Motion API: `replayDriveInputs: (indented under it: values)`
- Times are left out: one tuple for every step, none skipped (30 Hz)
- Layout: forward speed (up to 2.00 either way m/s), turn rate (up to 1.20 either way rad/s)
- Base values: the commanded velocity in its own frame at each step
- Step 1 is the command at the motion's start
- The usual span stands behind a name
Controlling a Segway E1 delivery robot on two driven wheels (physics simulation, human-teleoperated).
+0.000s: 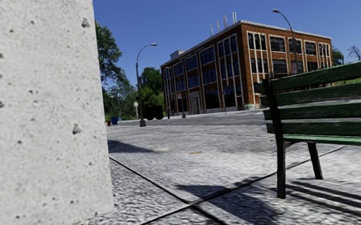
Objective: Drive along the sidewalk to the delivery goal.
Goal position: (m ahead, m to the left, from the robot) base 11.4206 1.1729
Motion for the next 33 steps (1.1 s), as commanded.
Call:
replayDriveInputs:
  values:
    - [1.60, 0.00]
    - [1.60, 0.00]
    - [1.60, 0.00]
    - [1.60, 0.00]
    - [1.60, -0.33]
    - [1.60, -0.87]
    - [1.60, -1.20]
    - [1.60, -1.20]
    - [1.60, -1.20]
    - [1.60, -1.20]
    - [1.60, -1.20]
    - [1.60, -0.74]
    - [1.60, -0.74]
    - [1.60, 0.00]
    - [1.60, 0.00]
    - [1.60, 0.00]
    - [1.60, 0.00]
    - [1.60, 0.00]
    - [1.60, 0.00]
    - [1.60, 0.00]
    - [1.60, 0.00]
    - [1.60, -1.20]
    - [1.60, -1.20]
    - [1.60, -1.20]
    - [1.60, -1.20]
    - [1.60, -1.16]
    - [1.60, 0.00]
    - [1.60, 0.00]
    - [1.60, 0.00]
    - [1.60, 0.00]
    - [1.60, 0.00]
    - [1.60, 0.00]
    - [1.60, 0.00]
